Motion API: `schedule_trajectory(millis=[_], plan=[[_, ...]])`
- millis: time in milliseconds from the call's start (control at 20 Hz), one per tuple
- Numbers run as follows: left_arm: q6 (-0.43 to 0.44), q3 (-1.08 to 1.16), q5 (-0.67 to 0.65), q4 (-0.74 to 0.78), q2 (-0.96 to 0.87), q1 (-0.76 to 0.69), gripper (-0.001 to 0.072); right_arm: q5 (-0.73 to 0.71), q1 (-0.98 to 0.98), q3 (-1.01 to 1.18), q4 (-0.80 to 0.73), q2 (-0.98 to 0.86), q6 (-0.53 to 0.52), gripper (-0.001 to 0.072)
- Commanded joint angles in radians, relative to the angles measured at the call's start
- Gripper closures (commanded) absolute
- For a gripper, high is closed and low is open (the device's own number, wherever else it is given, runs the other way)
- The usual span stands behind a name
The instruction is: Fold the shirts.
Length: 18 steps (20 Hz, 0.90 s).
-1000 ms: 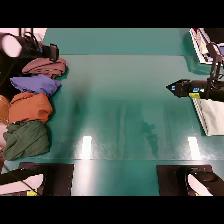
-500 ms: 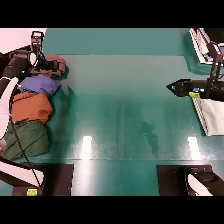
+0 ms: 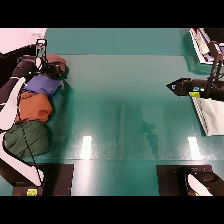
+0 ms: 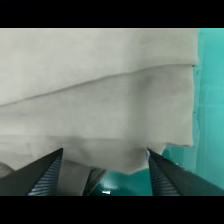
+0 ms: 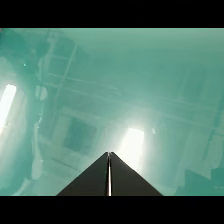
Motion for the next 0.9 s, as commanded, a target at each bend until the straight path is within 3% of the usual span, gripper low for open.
schedule_trajectory(millis=[0,150,300,350,550,800,850], plan=[[0.003,0.002,0.011,0.002,-0.024,0.002,0.0085,-0.001,0.003,0.001,0.003,0.001,0.0,0.0695],[0.003,0.002,0.011,0.002,-0.035,0.002,0.0116,-0.001,0.003,0.001,0.003,0.001,0.0,0.0695],[0.003,0.024,-0.008,0.014,-0.031,0.002,0.0648,-0.001,0.003,0.001,0.003,0.001,0.0,0.0695],[0.003,0.038,-0.014,0.015,-0.027,0.002,0.0683,-0.002,0.003,0.001,0.003,0.001,0.0,0.0695],[0.002,0.192,-0.158,0.013,0.014,0.002,0.0684,-0.039,0.002,0.006,0.003,0.002,0.0,0.0695],[0.006,0.431,-0.303,-0.071,0.272,-0.017,0.0685,-0.028,0.002,0.243,-0.008,-0.079,-0.002,0.0695],[0.045,0.458,-0.329,-0.118,0.344,-0.032,0.0685,-0.026,0.002,0.301,-0.008,-0.1,-0.002,0.0695]])
